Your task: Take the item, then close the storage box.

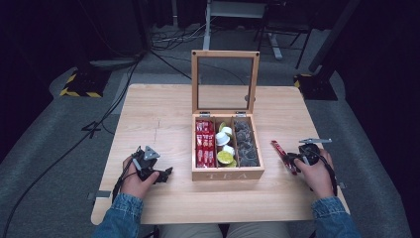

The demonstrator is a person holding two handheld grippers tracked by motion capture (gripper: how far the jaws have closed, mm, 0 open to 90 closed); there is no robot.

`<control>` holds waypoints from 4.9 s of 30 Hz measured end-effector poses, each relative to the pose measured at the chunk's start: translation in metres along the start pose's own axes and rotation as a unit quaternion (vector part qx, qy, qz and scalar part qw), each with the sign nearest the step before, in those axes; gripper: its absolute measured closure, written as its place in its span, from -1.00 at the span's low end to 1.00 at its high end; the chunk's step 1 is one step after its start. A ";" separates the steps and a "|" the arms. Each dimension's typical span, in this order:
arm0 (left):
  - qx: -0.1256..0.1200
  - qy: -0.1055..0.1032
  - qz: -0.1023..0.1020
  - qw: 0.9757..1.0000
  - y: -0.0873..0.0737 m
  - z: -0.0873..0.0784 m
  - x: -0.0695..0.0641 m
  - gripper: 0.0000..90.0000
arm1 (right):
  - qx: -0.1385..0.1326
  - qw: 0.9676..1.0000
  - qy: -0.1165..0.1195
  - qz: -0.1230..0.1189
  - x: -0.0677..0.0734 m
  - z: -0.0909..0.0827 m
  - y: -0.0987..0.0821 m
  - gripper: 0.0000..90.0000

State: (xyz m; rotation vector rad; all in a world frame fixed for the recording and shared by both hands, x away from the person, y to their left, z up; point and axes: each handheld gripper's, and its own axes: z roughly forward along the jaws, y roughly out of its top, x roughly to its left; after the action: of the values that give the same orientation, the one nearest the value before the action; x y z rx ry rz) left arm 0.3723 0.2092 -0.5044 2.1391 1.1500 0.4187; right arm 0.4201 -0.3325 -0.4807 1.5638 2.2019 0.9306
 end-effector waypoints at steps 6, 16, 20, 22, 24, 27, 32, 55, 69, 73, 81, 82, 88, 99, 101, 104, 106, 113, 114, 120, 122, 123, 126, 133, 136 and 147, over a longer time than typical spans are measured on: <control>0.004 0.000 0.004 1.000 0.003 0.002 0.001 -0.80 | -0.059 0.998 0.012 -0.005 -0.001 -0.008 0.002 -0.03; 0.005 0.001 0.007 1.000 0.005 0.004 0.001 -0.84 | -0.128 0.991 0.025 -0.018 0.016 -0.037 0.017 -0.02; 0.005 0.002 0.006 1.000 0.005 0.004 0.001 -0.84 | -0.149 0.988 0.028 -0.024 0.023 -0.048 0.024 -0.02; 0.006 0.001 0.006 1.000 0.005 0.004 0.001 -0.84 | -0.158 0.987 0.030 -0.027 0.027 -0.053 0.028 -0.02; 0.006 0.001 0.005 1.000 0.004 0.004 0.001 -0.84 | -0.166 0.985 0.034 -0.031 0.030 -0.058 0.031 -0.01; 0.005 0.003 0.006 1.000 0.005 0.004 0.001 -0.84 | -0.170 0.983 0.043 -0.046 0.038 -0.064 0.037 -0.01; 0.004 0.003 0.003 1.000 0.005 0.005 0.000 -0.84 | -0.180 0.981 0.049 -0.058 0.043 -0.076 0.054 0.00; 0.004 0.004 0.000 1.000 0.004 0.004 0.000 -0.83 | -0.167 0.980 0.051 -0.093 0.058 -0.076 0.133 -0.08; 0.003 0.004 0.000 1.000 0.004 0.004 0.000 -0.84 | -0.182 0.975 0.060 -0.115 0.061 -0.061 0.190 -0.10; 0.003 0.004 0.000 1.000 0.004 0.004 0.000 -0.83 | -0.184 0.974 0.063 -0.116 0.058 -0.052 0.204 -0.10; 0.003 0.004 0.000 1.000 0.004 0.004 0.000 -0.83 | -0.195 0.971 0.078 -0.112 0.054 -0.038 0.228 -0.10; 0.003 0.004 0.000 1.000 0.004 0.004 0.000 -0.83 | -0.194 0.972 0.075 -0.109 0.053 -0.036 0.230 -0.10; 0.003 0.003 -0.001 1.000 0.004 0.004 0.000 -0.83 | -0.204 0.970 0.074 -0.110 0.052 -0.027 0.244 -0.09; 0.003 0.003 -0.001 1.000 0.004 0.004 0.000 -0.83 | -0.214 0.969 0.076 -0.100 0.053 0.000 0.261 -0.08; 0.002 0.004 -0.002 1.000 0.004 0.005 0.000 -0.83 | -0.213 0.969 0.075 -0.100 0.053 0.002 0.261 -0.08; 0.002 0.004 -0.001 1.000 0.004 0.005 0.000 -0.83 | -0.208 0.971 0.068 -0.095 0.051 0.014 0.262 -0.07; 0.003 0.003 -0.001 1.000 0.004 0.004 0.000 -0.83 | -0.207 0.972 0.069 -0.090 0.050 0.019 0.262 -0.03; 0.003 0.004 -0.001 1.000 0.004 0.004 0.000 -0.83 | -0.203 0.973 0.076 -0.080 0.048 0.031 0.263 0.00; 0.003 0.004 -0.001 1.000 0.004 0.004 0.000 -0.83 | -0.202 0.973 0.077 -0.080 0.048 0.032 0.263 0.00; 0.002 0.004 -0.001 1.000 0.004 0.005 0.000 -0.83 | -0.198 0.973 0.084 -0.078 0.049 0.039 0.263 0.03; 0.003 0.003 -0.001 1.000 0.004 0.004 0.000 -0.83 | -0.196 0.974 0.085 -0.077 0.049 0.041 0.263 0.04; 0.003 0.004 -0.001 1.000 0.004 0.004 0.000 -0.83 | -0.196 0.974 0.085 -0.076 0.049 0.042 0.263 0.05; 0.002 0.004 -0.001 1.000 0.004 0.005 0.000 -0.84 | -0.195 0.974 0.089 -0.072 0.049 0.046 0.263 0.07; 0.003 0.004 -0.001 1.000 0.004 0.004 0.000 -0.83 | -0.190 0.974 0.098 -0.070 0.051 0.052 0.263 0.14; 0.002 0.004 -0.002 1.000 0.004 0.005 0.000 -0.83 | -0.191 0.974 0.098 -0.070 0.052 0.052 0.263 0.14; 0.004 0.004 0.001 1.000 0.004 0.004 0.000 -0.84 | -0.181 0.976 0.097 -0.078 0.056 0.036 0.263 0.15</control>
State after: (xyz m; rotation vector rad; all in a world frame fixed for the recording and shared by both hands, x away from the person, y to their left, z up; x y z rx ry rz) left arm 0.3774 0.2059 -0.5046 2.1471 1.1548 0.4245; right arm 0.6128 -0.2149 -0.3308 1.1593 2.0883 1.3904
